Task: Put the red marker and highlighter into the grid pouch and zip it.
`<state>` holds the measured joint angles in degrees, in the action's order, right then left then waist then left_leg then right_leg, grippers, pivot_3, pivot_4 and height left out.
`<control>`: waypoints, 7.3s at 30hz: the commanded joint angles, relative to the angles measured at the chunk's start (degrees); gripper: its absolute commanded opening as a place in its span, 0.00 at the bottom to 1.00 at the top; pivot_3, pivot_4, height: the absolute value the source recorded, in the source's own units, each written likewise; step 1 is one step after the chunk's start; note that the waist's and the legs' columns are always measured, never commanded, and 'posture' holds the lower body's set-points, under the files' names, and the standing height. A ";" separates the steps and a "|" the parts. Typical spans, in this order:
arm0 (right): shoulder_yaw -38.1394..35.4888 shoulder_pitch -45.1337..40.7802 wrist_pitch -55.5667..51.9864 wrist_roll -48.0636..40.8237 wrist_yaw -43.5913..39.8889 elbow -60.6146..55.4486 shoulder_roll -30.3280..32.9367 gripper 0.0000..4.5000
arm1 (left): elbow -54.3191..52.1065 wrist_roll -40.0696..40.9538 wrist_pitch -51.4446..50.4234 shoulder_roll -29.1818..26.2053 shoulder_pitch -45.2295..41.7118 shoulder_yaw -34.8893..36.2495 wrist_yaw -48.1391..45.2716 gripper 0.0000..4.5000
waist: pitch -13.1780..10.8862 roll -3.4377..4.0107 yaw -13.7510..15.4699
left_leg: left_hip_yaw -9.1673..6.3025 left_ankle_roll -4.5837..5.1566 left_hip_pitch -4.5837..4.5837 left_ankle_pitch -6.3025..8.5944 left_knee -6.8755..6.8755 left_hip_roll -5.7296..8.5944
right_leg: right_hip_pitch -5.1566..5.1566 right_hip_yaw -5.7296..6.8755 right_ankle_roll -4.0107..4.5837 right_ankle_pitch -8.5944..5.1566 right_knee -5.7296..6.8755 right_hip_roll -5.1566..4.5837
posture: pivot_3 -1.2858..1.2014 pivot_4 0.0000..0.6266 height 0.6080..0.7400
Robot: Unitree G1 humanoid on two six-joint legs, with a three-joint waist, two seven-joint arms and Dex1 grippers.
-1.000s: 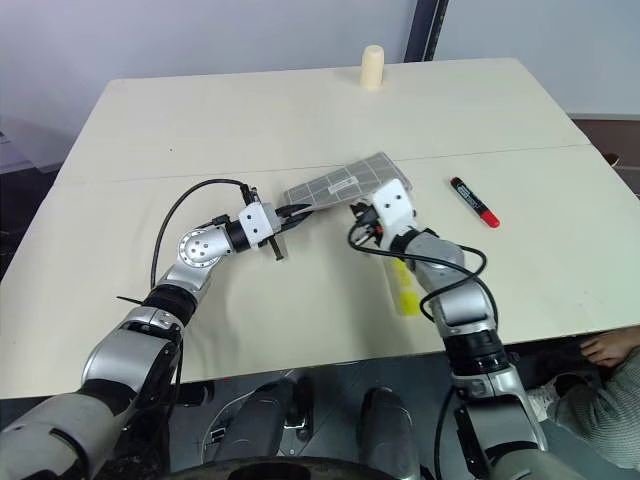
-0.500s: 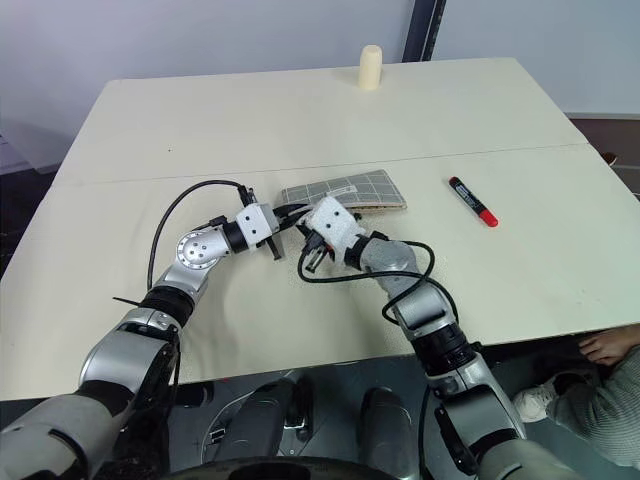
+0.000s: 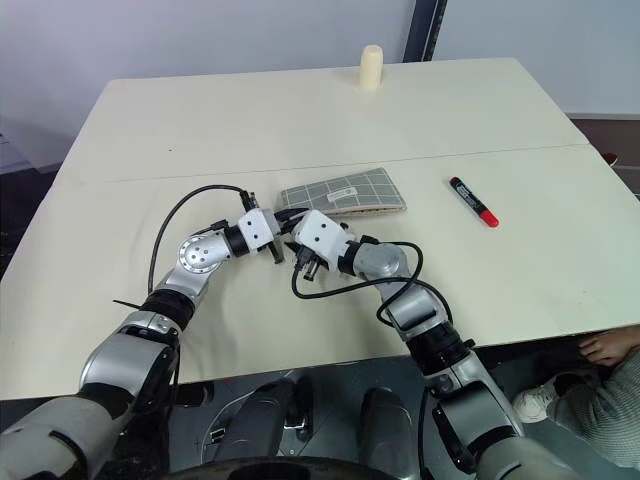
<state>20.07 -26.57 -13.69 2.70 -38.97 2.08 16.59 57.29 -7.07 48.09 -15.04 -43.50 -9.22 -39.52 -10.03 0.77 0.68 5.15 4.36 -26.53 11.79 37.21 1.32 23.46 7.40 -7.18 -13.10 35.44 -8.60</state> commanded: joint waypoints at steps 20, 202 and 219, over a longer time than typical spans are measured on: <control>-18.48 33.81 -17.97 -6.15 17.01 -40.56 2.15 0.99 | 0.26 0.17 2.21 -1.35 -1.32 -0.88 -0.82 0.00 | -0.01 -0.02 0.21 | -0.05 0.00 -0.02 0.02 -0.10 -0.04 | -0.02 -0.01 0.00 -0.01 -0.19 -0.09 | 0.52 0.24 1.00; -34.99 31.69 -5.41 -21.54 -12.09 -19.45 31.45 0.06 | -4.31 3.61 2.62 0.43 -1.85 -3.23 -9.93 0.00 | -0.06 -0.28 0.20 | -0.01 0.07 -0.08 0.07 0.11 -0.13 | -0.17 0.20 -0.01 0.07 -0.36 -0.16 | 0.52 0.24 1.00; -13.66 9.39 -0.12 -6.68 -6.87 -12.23 24.44 0.06 | -7.38 5.06 2.68 1.04 -2.27 -3.79 -14.20 0.00 | -0.09 -0.29 0.16 | -0.01 0.08 -0.10 0.06 0.14 -0.12 | -0.09 0.21 -0.01 0.08 -0.29 -0.15 | 0.52 0.24 1.00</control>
<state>5.80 -15.40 -16.11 -5.04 -45.76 -10.32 41.46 52.58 -3.41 50.47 -14.28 -44.82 -12.78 -53.31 -10.12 0.48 0.84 5.14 4.44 -26.63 11.86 37.35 1.20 23.37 7.61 -7.18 -13.02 35.14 -8.75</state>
